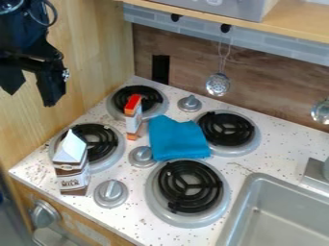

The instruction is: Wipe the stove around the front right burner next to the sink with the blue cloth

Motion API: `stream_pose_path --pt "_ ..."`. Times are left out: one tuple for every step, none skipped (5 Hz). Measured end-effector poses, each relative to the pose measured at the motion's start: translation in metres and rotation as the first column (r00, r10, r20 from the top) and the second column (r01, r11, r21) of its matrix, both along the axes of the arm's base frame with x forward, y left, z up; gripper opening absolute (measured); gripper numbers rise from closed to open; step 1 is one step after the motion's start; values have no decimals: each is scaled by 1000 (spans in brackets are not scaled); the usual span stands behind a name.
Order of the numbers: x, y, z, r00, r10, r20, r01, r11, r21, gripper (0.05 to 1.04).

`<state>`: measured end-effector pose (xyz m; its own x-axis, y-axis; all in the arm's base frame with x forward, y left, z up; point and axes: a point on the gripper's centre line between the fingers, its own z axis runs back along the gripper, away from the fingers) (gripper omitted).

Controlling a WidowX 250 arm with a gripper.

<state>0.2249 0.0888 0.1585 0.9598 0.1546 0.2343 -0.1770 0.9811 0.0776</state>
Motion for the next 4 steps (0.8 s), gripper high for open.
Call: stream_pose_path --pt "-1 -1 -6 1000 0 -21 0 1000 -8 1009" --pt "11 -2 -26 999 -5 -51 4 1000 -23 1009" --pt "29 -12 -46 998 -32 -55 30 999 -32 1009" --pt "47 -23 -68 996 -73 -45 71 996 -49 1009"
